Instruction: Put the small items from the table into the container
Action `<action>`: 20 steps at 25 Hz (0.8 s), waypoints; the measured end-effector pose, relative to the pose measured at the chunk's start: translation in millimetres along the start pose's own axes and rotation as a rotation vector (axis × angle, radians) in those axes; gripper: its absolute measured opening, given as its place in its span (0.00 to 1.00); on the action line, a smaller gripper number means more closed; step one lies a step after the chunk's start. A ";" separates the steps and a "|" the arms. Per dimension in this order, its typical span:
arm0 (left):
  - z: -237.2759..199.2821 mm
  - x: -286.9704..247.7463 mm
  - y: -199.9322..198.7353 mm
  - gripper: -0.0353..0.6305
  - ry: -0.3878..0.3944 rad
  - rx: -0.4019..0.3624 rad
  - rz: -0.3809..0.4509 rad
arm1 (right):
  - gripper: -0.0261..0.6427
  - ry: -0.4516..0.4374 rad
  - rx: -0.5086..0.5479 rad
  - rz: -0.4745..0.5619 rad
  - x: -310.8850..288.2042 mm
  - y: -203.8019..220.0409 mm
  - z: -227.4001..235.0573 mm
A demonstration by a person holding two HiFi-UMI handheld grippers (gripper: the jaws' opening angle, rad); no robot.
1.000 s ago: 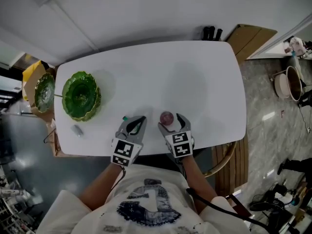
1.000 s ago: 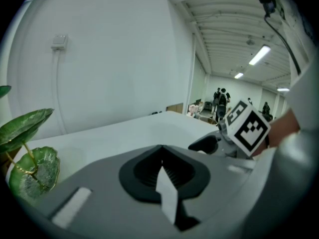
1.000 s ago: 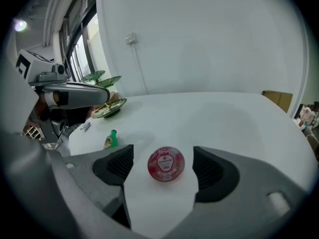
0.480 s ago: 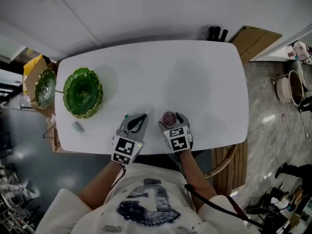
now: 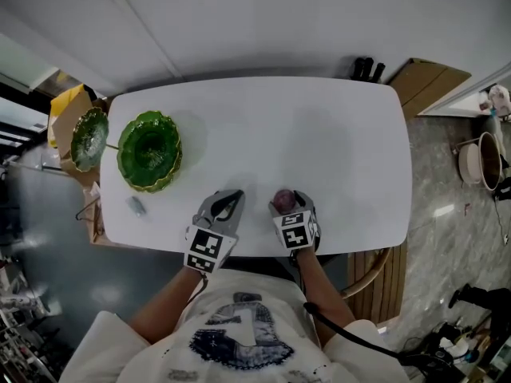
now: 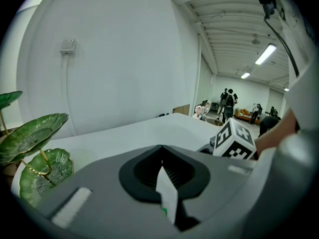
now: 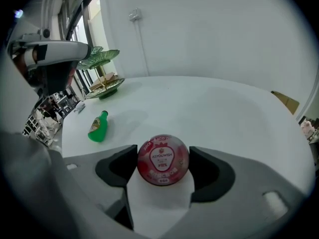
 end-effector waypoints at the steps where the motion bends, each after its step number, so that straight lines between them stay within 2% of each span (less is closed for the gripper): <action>1: -0.8 2.4 -1.1 0.04 -0.005 0.000 0.003 | 0.52 -0.001 0.000 -0.004 0.3 -1.1 0.0; 14: -5.8 28.6 -3.4 0.04 -0.058 0.020 0.039 | 0.51 -0.002 -0.086 0.098 20.7 -9.2 0.4; 20: -12.3 54.4 -7.5 0.04 -0.112 0.010 0.074 | 0.51 -0.018 -0.094 0.199 45.9 -39.7 -7.5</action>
Point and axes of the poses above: the fingertips, and each gripper's own axes: x backward along the fingers, z to its right, y out of its underside, the point moved 8 cm from there along x, backward along the fingers, and after that the axes turned 9 degrees about x, right-handed, at the moved point
